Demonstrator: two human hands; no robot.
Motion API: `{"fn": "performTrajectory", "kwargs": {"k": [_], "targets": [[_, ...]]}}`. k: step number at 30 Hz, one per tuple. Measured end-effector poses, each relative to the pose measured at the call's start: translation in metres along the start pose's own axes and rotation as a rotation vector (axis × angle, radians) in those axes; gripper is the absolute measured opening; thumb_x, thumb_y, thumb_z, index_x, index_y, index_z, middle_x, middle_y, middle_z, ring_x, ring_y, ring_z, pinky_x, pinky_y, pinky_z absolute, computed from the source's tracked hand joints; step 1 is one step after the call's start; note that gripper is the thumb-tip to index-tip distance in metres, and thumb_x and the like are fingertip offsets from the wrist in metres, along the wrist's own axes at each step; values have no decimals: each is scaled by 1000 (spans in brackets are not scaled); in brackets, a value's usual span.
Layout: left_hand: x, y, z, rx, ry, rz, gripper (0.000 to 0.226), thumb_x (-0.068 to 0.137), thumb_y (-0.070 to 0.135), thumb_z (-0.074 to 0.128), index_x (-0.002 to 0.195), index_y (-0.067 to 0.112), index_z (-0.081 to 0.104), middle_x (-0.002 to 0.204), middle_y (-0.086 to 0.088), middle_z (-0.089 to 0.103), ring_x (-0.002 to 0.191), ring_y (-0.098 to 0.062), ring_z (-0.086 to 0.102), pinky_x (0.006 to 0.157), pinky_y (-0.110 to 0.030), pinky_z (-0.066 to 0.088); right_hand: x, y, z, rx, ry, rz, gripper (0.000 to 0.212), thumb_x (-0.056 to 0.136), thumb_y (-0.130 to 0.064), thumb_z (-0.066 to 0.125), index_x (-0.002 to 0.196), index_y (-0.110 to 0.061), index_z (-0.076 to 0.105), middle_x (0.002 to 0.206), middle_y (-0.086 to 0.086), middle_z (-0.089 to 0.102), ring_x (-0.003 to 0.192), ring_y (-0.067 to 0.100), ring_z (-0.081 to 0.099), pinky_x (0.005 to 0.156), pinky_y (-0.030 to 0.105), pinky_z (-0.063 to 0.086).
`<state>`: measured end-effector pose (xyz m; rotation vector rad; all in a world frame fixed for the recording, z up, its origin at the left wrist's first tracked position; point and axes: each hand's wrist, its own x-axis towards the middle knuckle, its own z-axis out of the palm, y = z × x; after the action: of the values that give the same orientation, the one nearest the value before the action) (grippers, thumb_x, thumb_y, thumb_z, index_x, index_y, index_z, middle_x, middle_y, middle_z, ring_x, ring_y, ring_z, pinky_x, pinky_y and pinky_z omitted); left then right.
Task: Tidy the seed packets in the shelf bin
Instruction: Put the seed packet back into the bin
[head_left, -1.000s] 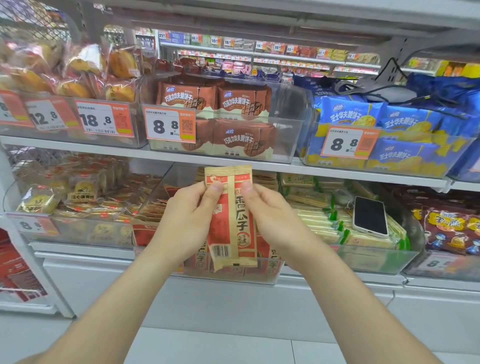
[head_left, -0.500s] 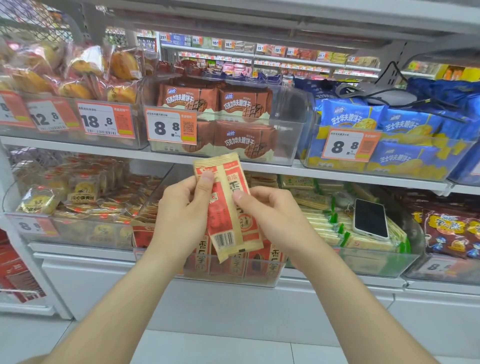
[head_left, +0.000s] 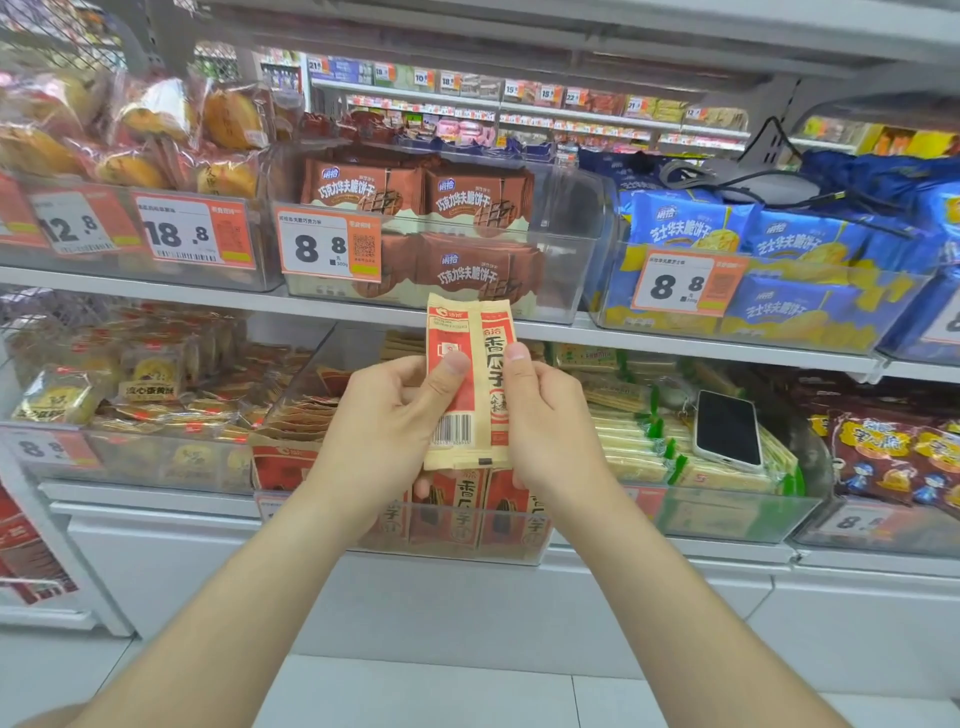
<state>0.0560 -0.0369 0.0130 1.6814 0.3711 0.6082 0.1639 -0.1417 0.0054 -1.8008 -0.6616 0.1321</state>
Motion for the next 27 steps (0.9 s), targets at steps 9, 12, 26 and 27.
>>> {"fn": "performTrajectory", "kwargs": {"k": [9, 12, 26, 27], "targets": [[-3, 4, 2, -102, -11, -17, 35, 107, 50, 54, 121, 27, 75, 96, -5, 84, 71, -33, 67, 34, -24, 43, -7, -12, -4, 276, -68, 158, 44, 112, -54, 41, 113, -20, 68, 76, -8, 75, 55, 0, 65, 41, 18, 42], [-3, 3, 1, -103, 5, 6, 34, 107, 49, 55, 124, 26, 72, 96, -5, 84, 72, -35, 71, 34, -26, 45, -9, -15, -5, 326, -75, 157, 41, 112, -52, 44, 111, -18, 68, 81, 0, 76, 57, 9, 67, 39, 24, 44], [0, -13, -13, 222, 91, 73, 50, 81, 53, 88, 100, 21, 54, 106, 17, 80, 87, -10, 80, 74, -48, 68, -5, -10, -20, 231, -124, -10, 23, 105, -30, 69, 124, -21, 75, 93, -3, 84, 89, 17, 81, 85, 52, 66], [0, -12, -14, 231, 43, 45, 51, 80, 47, 91, 102, 19, 55, 103, 18, 81, 86, -9, 80, 76, -45, 68, -4, -9, -18, 211, -64, -25, 23, 103, -34, 70, 121, -20, 76, 90, -4, 83, 86, 15, 81, 85, 51, 66]]}}
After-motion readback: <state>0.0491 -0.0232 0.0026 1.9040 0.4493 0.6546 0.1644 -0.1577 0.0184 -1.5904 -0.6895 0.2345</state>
